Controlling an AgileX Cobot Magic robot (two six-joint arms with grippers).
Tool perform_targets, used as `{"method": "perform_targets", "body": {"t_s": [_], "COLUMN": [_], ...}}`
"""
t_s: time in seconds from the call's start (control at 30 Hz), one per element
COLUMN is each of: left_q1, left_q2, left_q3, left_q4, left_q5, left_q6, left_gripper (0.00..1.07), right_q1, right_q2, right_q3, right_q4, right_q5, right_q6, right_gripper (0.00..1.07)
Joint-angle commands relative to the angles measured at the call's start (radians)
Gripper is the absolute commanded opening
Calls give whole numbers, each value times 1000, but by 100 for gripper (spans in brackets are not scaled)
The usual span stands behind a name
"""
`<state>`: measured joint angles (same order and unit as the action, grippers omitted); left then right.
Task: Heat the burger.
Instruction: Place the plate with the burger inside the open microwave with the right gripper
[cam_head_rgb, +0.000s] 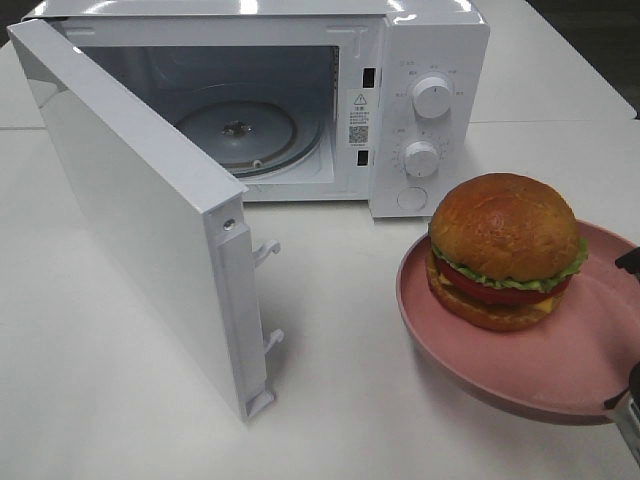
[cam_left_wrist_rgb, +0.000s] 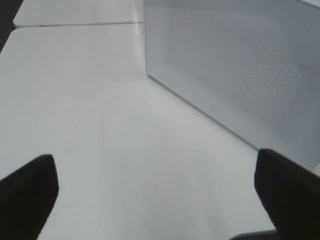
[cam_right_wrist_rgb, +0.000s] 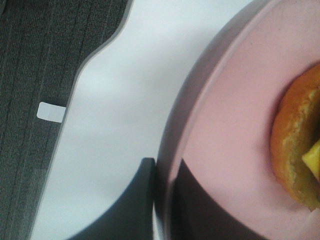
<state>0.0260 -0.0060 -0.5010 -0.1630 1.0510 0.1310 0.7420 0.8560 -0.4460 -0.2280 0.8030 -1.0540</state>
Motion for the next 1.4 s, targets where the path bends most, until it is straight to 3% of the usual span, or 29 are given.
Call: {"method": "perform_targets", "body": {"t_s": [0.03, 0.27, 0.47, 1.03, 1.4], "left_q1": [-4, -4, -4, -4, -4], "left_q2": [-10, -10, -10, -10, -10], "left_q3": [4, 4, 4, 4, 4], "left_q4": [-10, -10, -10, -10, -10], "left_q5": [-14, -14, -14, -14, -14], "left_q6": [0, 0, 0, 0, 0], "left_gripper": [100, 100, 100, 100, 100], "right_q1": [-71, -158, -268, -248, -209], "right_q2": [-3, -3, -3, -3, 127], "right_q3": [-5, -5, -5, -5, -46], "right_q4": [63, 123, 247, 228, 228], "right_q5": [-91, -95, -95, -144, -232], "right_q6": [-116, -275, -460, -467, -462], "right_gripper": [0, 0, 0, 0, 0]}}
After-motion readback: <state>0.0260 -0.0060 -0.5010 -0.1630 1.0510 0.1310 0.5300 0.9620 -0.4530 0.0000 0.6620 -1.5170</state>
